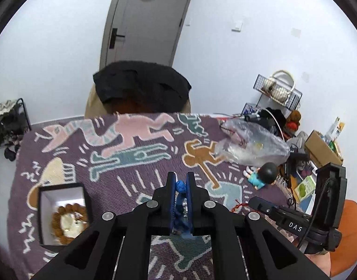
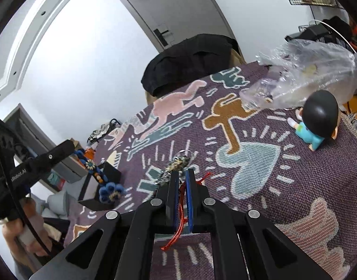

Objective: Organize jewelry
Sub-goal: 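Grasp the blue flower bracelet with the left gripper while right holds red bracelet, then drop both bracelets into the black box from both grippers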

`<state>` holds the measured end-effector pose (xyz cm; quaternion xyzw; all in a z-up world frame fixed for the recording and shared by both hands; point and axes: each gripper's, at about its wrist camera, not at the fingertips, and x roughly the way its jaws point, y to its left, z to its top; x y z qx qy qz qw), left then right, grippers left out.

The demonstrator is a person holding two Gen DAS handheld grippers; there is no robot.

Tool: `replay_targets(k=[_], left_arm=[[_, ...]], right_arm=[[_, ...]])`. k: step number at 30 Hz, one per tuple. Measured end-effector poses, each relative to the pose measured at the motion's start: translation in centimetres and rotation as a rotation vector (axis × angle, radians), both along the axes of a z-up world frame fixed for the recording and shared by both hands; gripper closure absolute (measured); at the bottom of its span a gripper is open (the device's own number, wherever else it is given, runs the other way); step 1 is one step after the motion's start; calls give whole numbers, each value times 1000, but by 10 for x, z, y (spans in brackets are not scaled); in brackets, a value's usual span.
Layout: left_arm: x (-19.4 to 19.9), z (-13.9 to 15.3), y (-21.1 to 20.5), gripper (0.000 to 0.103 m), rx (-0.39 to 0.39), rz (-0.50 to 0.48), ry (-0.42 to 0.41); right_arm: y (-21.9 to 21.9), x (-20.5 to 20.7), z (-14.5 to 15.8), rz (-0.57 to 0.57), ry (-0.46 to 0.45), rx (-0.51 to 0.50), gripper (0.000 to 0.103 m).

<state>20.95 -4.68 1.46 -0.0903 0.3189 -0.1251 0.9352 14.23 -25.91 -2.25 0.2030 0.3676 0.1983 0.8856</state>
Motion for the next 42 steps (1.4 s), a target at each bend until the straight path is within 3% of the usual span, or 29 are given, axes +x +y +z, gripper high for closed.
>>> replay_targets(k=[15, 31, 33, 35, 36, 38, 42], left_arm=[[-20, 10, 73, 94, -10, 113, -30], [-17, -31, 132, 91, -5, 232, 70], [-14, -40, 138, 78, -23, 232, 113], [-15, -45, 146, 37, -39, 247, 122], [-20, -47, 151, 30, -40, 272, 101], [-28, -47, 157, 26, -38, 289, 66], [-36, -52, 172, 26, -43, 316, 75]], right_arm=[[61, -4, 29, 112, -57, -20, 96], [132, 3, 38, 235, -63, -57, 96], [144, 5, 39, 256, -64, -62, 96], [156, 6, 40, 277, -64, -67, 96], [163, 7, 40, 290, -63, -68, 96], [176, 9, 42, 315, -66, -72, 96], [201, 14, 45, 363, -67, -65, 96]])
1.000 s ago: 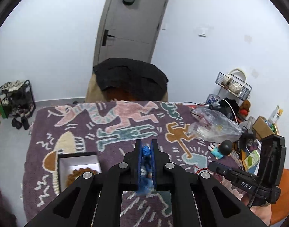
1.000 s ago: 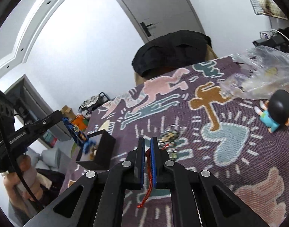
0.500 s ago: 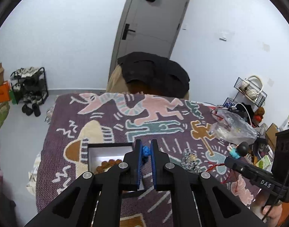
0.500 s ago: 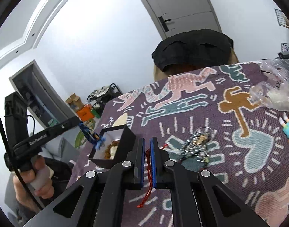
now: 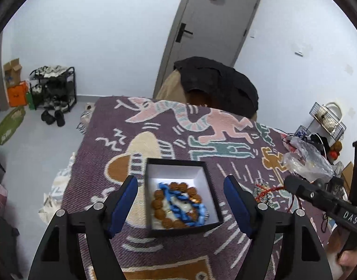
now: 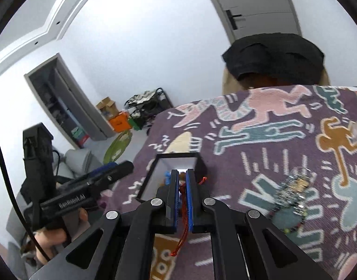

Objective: Organize jewelry
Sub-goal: 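Drop both bracelets into the black box from both grippers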

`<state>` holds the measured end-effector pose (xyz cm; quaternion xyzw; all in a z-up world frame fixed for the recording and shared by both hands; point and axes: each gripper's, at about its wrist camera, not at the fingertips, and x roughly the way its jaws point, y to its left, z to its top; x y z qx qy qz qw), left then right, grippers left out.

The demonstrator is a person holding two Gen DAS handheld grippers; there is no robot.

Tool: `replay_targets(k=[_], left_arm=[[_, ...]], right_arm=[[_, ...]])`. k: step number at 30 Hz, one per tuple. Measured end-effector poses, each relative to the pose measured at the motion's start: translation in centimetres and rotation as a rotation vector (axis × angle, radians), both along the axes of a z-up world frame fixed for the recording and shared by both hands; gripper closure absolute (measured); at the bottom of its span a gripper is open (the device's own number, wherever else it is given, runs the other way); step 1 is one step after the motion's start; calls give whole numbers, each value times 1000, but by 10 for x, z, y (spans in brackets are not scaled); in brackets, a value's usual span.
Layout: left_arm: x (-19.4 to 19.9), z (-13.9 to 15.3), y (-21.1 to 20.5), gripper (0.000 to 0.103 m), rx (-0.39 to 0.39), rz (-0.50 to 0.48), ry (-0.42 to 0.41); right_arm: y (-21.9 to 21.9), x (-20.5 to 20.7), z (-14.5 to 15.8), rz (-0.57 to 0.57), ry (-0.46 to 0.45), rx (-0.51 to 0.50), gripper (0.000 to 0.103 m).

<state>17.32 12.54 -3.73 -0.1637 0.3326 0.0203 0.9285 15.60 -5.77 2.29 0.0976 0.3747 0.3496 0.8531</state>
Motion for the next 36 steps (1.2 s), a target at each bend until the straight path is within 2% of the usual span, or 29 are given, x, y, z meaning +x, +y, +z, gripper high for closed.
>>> replay_targets(k=[10, 16, 17, 18, 20, 22, 25, 36], left_arm=[[-16, -6, 31, 26, 14, 67, 0], [-20, -4, 38, 26, 18, 92, -2], [-20, -3, 38, 26, 21, 94, -3], [-20, -3, 37, 26, 22, 94, -3], [-19, -2, 34, 25, 29, 91, -5], [-19, -1, 30, 20, 35, 87, -8], [-18, 2, 21, 16, 44, 72, -17], [-14, 11, -17, 14, 68, 0, -37]], right_arm=[[64, 13, -1, 86, 22, -14, 96], [82, 17, 2, 119, 14, 12, 94], [84, 18, 1, 123, 20, 7, 82], [83, 20, -1, 126, 34, 0, 56], [74, 19, -4, 96, 20, 3, 33], [61, 18, -7, 67, 11, 3, 31], [43, 20, -14, 44, 48, 1, 31], [-24, 14, -23, -85, 55, -9, 30]])
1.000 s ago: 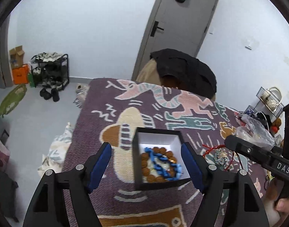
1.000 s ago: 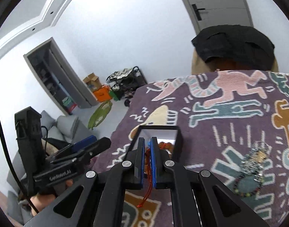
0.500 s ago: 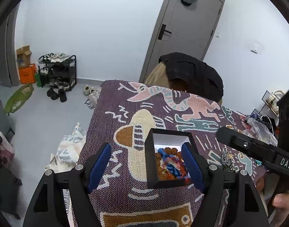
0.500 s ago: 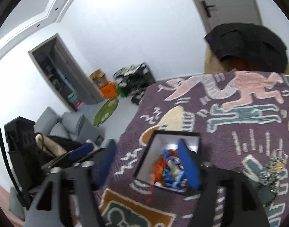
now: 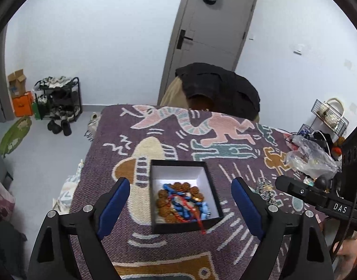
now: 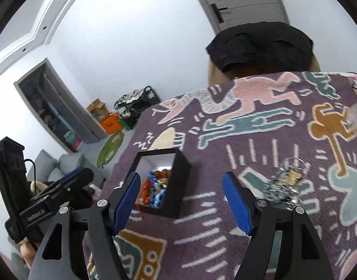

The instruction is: Organize jewelry

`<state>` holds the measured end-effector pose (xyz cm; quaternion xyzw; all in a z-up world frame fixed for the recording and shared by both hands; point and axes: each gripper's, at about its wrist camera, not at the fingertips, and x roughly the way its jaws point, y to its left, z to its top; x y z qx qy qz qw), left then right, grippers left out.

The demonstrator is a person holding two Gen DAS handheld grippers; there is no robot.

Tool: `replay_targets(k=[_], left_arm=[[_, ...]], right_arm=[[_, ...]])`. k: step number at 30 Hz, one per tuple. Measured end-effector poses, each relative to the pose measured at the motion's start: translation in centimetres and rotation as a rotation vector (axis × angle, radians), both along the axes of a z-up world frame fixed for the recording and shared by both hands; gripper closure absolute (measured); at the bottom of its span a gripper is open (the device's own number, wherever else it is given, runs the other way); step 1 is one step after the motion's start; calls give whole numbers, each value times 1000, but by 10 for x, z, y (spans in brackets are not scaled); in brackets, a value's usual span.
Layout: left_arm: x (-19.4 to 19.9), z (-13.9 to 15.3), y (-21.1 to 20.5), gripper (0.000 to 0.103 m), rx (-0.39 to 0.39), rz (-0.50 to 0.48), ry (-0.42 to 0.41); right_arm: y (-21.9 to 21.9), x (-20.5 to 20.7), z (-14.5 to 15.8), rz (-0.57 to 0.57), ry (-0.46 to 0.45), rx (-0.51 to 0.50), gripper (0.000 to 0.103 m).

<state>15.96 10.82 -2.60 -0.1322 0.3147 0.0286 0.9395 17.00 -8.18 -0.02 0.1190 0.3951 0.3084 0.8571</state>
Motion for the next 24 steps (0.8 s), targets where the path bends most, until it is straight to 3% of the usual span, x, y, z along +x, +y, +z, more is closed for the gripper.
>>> replay_targets(k=[24], left_arm=[[24, 4, -86, 14, 4, -135, -17]], right_arm=[[-121, -15, -16, -181, 17, 40, 30]])
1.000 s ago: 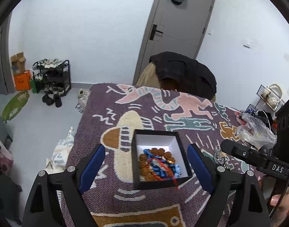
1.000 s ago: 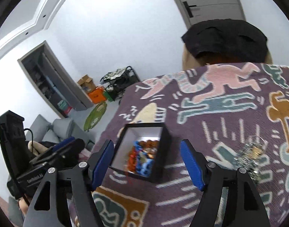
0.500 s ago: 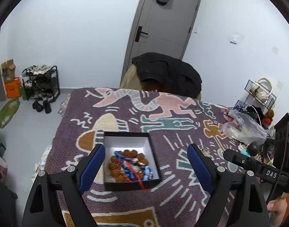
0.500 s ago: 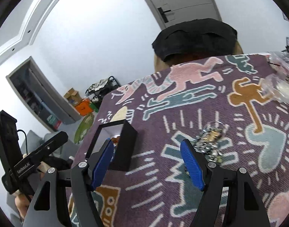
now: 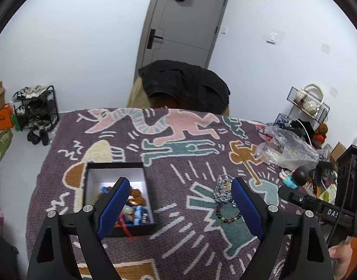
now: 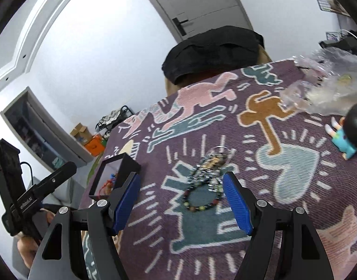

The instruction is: Organize jewelry

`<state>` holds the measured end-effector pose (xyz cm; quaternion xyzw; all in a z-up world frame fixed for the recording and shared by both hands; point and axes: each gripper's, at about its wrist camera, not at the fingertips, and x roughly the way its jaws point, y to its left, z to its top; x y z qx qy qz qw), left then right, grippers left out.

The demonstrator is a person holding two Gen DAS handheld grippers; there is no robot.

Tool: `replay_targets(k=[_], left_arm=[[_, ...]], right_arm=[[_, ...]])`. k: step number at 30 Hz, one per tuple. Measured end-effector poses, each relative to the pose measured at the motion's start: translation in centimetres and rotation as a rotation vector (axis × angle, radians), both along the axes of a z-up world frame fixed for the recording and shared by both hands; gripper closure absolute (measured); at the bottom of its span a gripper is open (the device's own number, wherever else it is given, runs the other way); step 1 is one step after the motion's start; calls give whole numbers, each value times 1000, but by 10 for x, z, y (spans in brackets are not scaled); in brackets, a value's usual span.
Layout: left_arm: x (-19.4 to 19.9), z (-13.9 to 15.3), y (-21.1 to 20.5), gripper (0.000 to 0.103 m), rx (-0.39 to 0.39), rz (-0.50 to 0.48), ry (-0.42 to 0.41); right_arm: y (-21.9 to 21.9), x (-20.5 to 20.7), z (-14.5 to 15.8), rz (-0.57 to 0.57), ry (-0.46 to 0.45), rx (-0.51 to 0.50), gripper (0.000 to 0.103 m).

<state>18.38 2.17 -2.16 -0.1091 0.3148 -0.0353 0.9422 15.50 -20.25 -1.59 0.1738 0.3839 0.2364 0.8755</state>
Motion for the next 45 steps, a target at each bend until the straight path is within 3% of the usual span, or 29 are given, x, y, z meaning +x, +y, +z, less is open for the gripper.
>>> replay_targets(k=[11, 19, 24, 31, 34, 38, 42, 43, 44, 45], left_arm=[[28, -25, -31, 16, -49, -58, 75], [52, -55, -59, 52, -61, -111, 172], [65, -74, -77, 55, -69, -144, 220], [81, -97, -86, 76, -70, -138, 281], [82, -105, -87, 78, -72, -144, 302], [85, -117, -91, 78, -56, -145, 349], [81, -116, -104, 78, 54, -163, 339], [80, -116, -107, 81, 84, -165, 341], [80, -116, -109, 95, 113, -160, 343], [80, -116, -108, 95, 115, -161, 346]], right_arm=[[-36, 4, -20, -60, 51, 21, 30], [-53, 8, -35, -91, 86, 25, 30], [-59, 10, -43, -99, 101, 24, 30], [-66, 13, -52, -103, 120, 32, 38], [-67, 13, -55, -104, 122, 32, 40], [-68, 14, -60, -108, 136, 37, 40], [-62, 16, -60, -97, 137, 32, 40], [-60, 17, -59, -94, 135, 31, 40], [-56, 19, -58, -86, 131, 28, 40], [-53, 21, -59, -78, 129, 25, 40]])
